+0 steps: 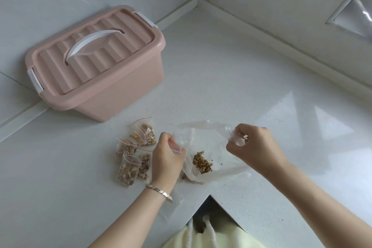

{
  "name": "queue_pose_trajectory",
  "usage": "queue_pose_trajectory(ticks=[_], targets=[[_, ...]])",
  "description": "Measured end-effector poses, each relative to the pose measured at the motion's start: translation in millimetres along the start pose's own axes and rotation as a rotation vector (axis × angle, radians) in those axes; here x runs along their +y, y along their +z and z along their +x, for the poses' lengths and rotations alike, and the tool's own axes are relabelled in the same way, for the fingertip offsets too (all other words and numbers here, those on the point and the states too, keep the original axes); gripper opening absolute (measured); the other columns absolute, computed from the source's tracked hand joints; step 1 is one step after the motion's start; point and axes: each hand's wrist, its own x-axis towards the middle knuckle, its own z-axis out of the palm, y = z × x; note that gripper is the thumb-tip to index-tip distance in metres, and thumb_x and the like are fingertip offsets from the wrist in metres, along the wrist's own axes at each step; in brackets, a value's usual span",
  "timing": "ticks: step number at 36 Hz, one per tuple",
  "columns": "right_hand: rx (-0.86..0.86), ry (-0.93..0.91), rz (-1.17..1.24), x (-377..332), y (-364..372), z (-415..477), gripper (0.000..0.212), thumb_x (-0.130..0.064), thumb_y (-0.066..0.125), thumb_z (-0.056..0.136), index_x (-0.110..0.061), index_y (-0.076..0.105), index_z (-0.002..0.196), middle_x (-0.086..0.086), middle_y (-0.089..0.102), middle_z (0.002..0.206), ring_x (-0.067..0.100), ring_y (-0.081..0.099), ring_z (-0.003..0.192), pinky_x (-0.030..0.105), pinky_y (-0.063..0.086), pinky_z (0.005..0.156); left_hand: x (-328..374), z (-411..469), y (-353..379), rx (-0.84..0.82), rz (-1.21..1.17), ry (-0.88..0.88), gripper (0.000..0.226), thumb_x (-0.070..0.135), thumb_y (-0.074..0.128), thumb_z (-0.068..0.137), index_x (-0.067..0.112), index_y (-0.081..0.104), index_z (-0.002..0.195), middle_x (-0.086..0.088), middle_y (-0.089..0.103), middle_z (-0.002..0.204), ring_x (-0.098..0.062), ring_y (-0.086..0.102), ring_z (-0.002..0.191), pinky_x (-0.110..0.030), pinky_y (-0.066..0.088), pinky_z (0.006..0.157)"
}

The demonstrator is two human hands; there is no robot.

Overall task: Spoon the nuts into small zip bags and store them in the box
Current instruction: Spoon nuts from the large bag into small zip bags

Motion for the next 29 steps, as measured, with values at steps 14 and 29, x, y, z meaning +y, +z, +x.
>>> queue_pose_trajectory(ticks=[14, 29], targets=[[0.066, 0.038, -0.033, -2.7, -6.8, -10.7, 0.042, -0.045, 0.052, 0.085, -0.014, 0.053, 0.113, -0.001, 0.045, 0.112, 0.007, 0.047, 0.09, 0.016, 0.036, 0.082, -12.6, -6.9, -5.7, -0.067, 0.165, 0.119, 0.026, 0.005, 0.062, 0.079, 0.02, 0.042, 0.087, 0.009, 0.051, 0.078, -0.008, 0.05, 0.065, -0.011, 0.032, 0.048], [0.322, -0.321, 0.107, -35.7, -35.6, -38.8, 0.038, -0.051, 0.022, 0.088, -0.035, 0.049, 0.067, -0.003, 0.044, 0.044, 0.009, 0.048, 0.047, 0.013, 0.03, 0.041, -9.0, -9.2, 5.0, -0.183, 0.282, 0.077, 0.032, 0.007, 0.06, 0.084, 0.021, 0.044, 0.108, 0.006, 0.052, 0.109, -0.011, 0.052, 0.079, -0.02, 0.044, 0.058]])
